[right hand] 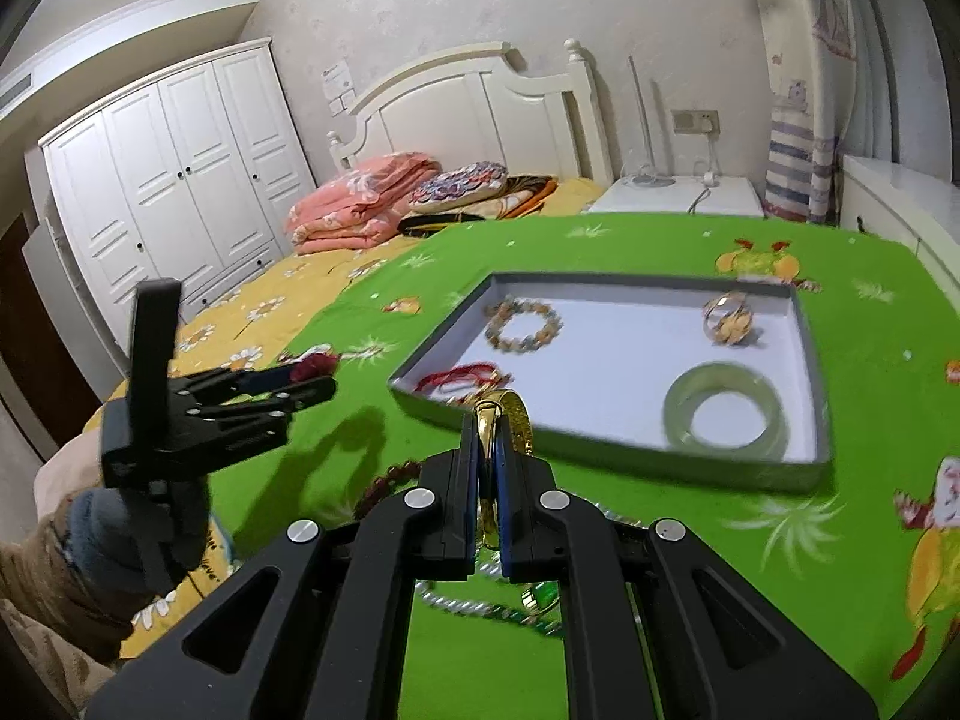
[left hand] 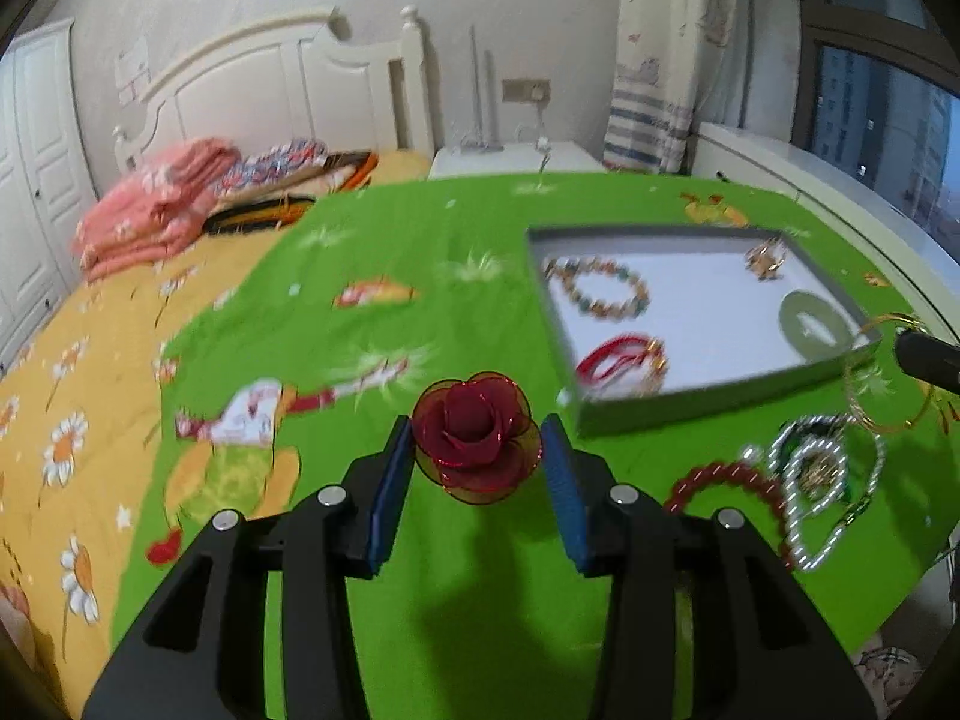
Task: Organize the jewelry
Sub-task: 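Place the gold bangle and red flower ornament into the tray, opening both tools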
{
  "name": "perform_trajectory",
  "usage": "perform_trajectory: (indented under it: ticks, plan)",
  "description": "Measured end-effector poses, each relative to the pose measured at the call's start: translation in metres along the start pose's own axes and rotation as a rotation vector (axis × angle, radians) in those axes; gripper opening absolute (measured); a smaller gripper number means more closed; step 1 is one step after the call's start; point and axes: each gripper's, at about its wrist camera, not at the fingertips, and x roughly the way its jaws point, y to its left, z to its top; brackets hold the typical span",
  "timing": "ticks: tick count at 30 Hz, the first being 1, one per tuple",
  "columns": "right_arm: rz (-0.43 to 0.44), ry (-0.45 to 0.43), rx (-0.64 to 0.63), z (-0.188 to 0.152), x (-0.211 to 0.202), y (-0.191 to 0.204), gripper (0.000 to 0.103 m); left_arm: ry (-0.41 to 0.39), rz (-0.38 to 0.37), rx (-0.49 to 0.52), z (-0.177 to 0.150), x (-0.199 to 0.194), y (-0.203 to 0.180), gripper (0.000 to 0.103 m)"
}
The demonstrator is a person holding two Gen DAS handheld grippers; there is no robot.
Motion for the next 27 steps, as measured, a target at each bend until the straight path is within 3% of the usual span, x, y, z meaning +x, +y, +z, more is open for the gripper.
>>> perform_trajectory:
  ticks: [9, 16, 23, 27]
  plan:
    - [-0.071, -0.031, -0.001, 0.036, 0.005, -0.036, 0.007, -0.036, -0.071, 0.089, 0.045, 0.009, -0.039, 0.042]
    - [-0.105, -0.003, -0.011, 0.067, 0.033, -0.061, 0.007, 0.010, -0.149, 0.134, 0.065, 0.046, -0.082, 0.042]
    - [-0.072, 0.097, 0.038, 0.087, 0.091, -0.082, 0.007, 0.076, -0.202, 0.170, 0.072, 0.086, -0.119, 0.042]
    - [0.002, 0.179, 0.109, 0.093, 0.130, -0.091, 0.007, 0.108, -0.221, 0.166, 0.068, 0.101, -0.126, 0.042]
